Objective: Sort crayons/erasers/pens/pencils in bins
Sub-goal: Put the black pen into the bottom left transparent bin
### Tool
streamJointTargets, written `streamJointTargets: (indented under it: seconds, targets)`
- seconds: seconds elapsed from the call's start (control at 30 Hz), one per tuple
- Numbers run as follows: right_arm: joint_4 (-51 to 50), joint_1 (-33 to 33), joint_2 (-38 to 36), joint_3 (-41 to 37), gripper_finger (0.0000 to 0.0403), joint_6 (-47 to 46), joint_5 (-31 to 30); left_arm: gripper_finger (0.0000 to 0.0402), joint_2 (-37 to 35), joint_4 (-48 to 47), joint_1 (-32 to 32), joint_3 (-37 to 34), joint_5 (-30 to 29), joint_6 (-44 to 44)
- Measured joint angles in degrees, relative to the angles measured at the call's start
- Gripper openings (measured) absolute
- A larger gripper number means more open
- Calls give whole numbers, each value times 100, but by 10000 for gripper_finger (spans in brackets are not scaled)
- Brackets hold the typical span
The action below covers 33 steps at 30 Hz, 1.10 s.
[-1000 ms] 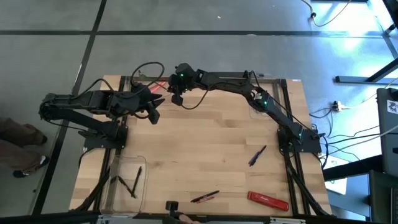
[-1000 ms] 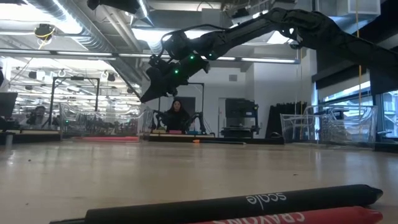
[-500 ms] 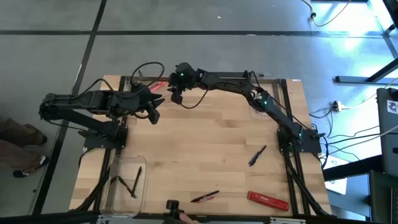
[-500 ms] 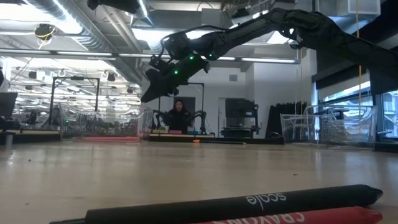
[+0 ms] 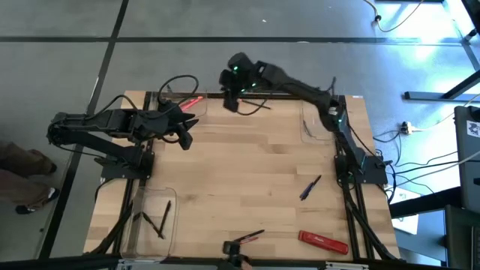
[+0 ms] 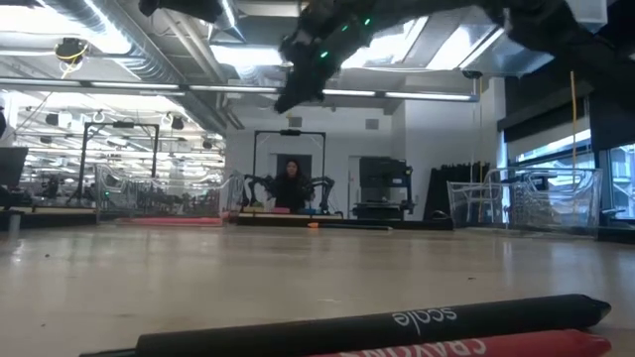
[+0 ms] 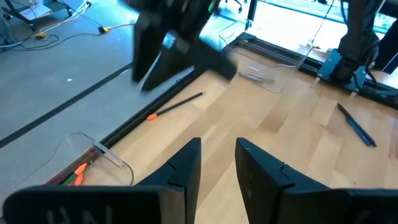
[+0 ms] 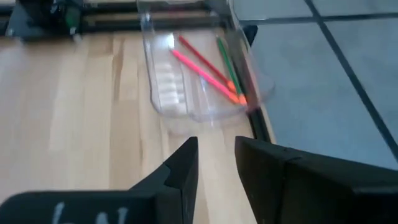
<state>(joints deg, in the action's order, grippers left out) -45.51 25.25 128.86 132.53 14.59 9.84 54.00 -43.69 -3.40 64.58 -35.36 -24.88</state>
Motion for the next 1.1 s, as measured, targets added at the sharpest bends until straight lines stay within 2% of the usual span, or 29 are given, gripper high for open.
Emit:
streamJointTargets:
  seconds: [0.2, 0.43, 0.6, 0.8, 0.97, 1.1]
  targets:
    - [-1405, 64, -718, 0, 108, 500, 29, 92, 0, -126, 0, 0, 68, -50]
    - [-2538, -156, -1303, -2, 108, 730, 90, 92, 58, -227, -7, -2, 537, -50]
    - [-3183, -526, -1513, -4, 108, 844, 681, 92, 92, -421, -13, -2, 918, -49]
    - [-3958, -1035, -1570, -9, 108, 1117, 1957, 92, 168, -452, -172, -4, 1531, 65]
    - [-4388, -1537, -1589, -9, 108, 1071, 2066, 92, 327, -459, -541, -4, 2048, 435]
    - [-4457, -1930, -1590, -9, 108, 724, 2084, 92, 527, -332, -945, -4, 2051, 720]
